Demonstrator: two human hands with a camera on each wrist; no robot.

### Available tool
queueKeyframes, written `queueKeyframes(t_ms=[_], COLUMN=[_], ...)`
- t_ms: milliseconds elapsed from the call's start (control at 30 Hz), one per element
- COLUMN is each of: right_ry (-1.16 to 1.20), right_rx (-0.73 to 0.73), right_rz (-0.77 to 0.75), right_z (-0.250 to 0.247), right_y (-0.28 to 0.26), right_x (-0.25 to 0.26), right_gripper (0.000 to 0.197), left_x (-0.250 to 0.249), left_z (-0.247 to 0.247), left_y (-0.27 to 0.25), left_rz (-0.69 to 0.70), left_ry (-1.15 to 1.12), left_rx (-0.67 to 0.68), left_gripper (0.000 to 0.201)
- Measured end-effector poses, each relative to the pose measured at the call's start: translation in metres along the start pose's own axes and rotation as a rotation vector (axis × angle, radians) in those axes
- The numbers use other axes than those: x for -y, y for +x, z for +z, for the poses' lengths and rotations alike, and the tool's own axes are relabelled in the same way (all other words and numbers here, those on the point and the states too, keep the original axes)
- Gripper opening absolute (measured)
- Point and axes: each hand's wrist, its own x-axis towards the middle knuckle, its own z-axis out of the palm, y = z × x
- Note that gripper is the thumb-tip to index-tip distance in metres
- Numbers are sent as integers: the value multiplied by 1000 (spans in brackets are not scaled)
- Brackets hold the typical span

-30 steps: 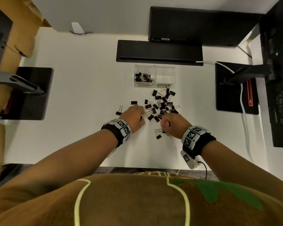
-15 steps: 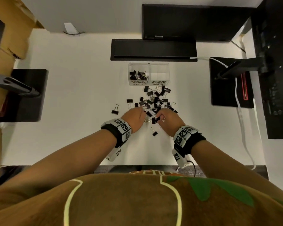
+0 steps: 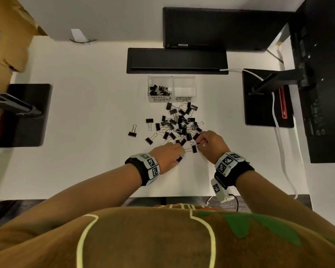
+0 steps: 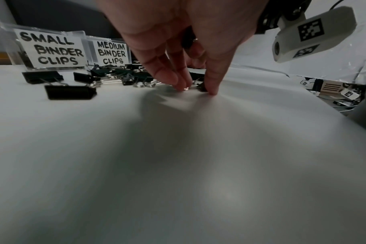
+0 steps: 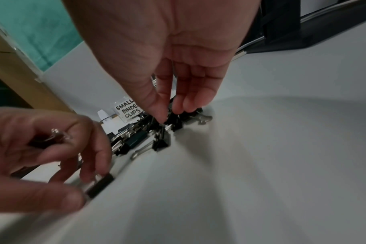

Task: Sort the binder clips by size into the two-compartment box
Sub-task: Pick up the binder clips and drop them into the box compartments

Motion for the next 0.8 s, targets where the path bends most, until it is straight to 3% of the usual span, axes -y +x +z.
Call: queueKeyframes(t_ms=[200, 433, 567, 700, 800], right_ry=[48, 131, 73, 10, -85], right_rx=[76, -136, -157, -35, 70], right_rz=[48, 123, 104, 0, 16], right_z=[15, -17, -27, -10, 4], right_y=[-6, 11, 13, 7, 4], right_x=[8, -2, -7, -1, 5], right_gripper=[12, 23, 21, 15, 9], left_x=[11, 6, 0, 0, 1], left_z=[1, 2, 4, 1, -3], left_y=[-3, -1, 8, 13, 11], left_rz=[-75, -54, -47, -48, -55], left_ry=[11, 15, 15, 13, 4], left_rx=[-93, -112, -37, -23, -59], left_gripper=[19, 25, 28, 29, 26])
